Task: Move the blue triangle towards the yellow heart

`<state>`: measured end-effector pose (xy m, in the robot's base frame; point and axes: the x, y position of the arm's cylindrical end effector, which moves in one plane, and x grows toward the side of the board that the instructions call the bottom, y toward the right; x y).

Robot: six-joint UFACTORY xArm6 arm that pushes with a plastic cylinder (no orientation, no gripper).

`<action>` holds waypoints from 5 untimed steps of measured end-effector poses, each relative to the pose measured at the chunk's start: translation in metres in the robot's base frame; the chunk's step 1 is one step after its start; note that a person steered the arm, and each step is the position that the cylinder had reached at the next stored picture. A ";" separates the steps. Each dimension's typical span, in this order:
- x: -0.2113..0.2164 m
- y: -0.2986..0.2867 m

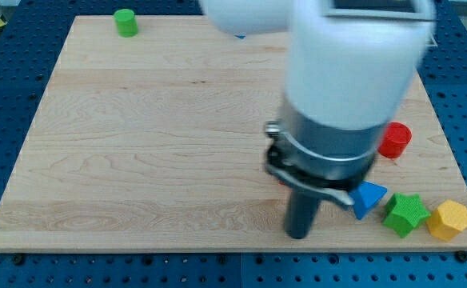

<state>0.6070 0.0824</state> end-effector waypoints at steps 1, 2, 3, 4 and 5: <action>0.004 0.017; 0.005 0.031; 0.005 0.059; 0.005 0.065; 0.000 0.064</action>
<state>0.6072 0.1468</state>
